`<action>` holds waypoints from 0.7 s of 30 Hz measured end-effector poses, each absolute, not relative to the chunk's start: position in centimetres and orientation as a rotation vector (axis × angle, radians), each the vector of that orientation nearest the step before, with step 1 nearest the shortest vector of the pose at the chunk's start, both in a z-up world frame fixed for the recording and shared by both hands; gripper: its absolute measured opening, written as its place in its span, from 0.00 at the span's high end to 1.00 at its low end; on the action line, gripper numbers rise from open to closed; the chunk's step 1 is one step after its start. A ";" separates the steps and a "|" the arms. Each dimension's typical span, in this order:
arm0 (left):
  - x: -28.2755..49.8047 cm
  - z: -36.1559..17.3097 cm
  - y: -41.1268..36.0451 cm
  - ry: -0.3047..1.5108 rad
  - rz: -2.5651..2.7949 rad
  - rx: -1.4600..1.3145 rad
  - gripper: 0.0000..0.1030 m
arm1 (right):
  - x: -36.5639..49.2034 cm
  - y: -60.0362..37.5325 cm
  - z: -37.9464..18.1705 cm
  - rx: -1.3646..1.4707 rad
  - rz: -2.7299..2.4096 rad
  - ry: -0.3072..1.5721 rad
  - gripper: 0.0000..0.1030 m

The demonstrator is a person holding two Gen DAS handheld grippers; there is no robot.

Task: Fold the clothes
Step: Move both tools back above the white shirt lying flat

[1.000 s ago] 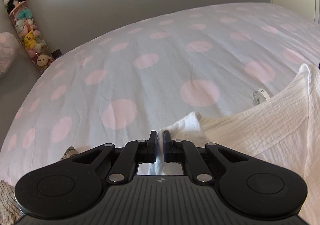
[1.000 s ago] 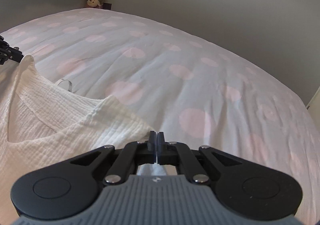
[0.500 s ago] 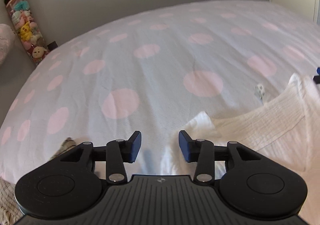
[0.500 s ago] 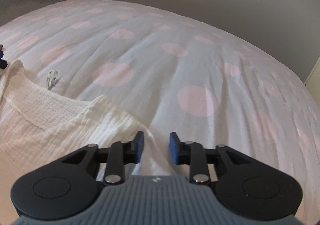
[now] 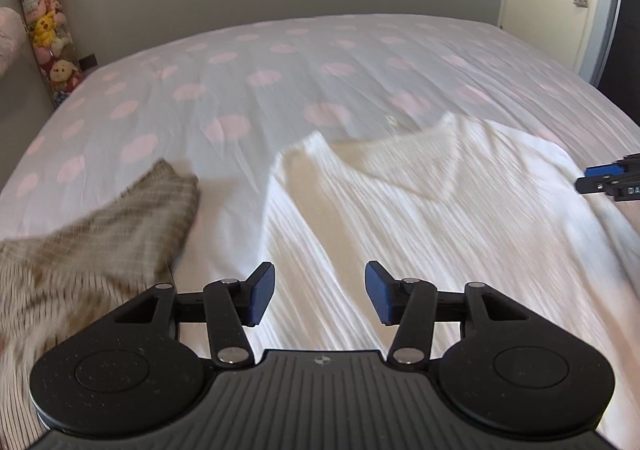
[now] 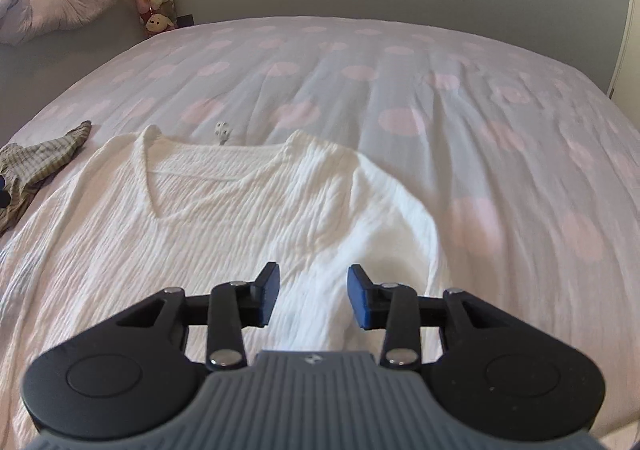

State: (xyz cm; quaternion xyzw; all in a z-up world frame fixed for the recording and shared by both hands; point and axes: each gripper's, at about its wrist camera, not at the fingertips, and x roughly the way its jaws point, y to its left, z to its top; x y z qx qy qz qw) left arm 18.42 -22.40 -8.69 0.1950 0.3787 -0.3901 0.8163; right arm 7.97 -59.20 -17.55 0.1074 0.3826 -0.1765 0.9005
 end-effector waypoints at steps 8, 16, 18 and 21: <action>8.1 -9.8 -17.7 0.909 -0.881 0.425 0.42 | -1.5 -53.2 -17.0 0.332 -0.409 0.774 0.34; 0.5 -12.9 -16.2 0.965 -0.845 0.453 0.41 | -7.2 -48.8 -17.4 0.427 -0.436 0.768 0.33; 0.1 -13.6 -15.9 0.972 -0.815 0.426 0.41 | -8.0 -48.0 -17.2 0.424 -0.430 0.743 0.33; -0.2 -14.4 -15.7 0.958 -0.759 0.407 0.41 | -8.0 -47.3 -17.2 0.384 -0.420 0.730 0.33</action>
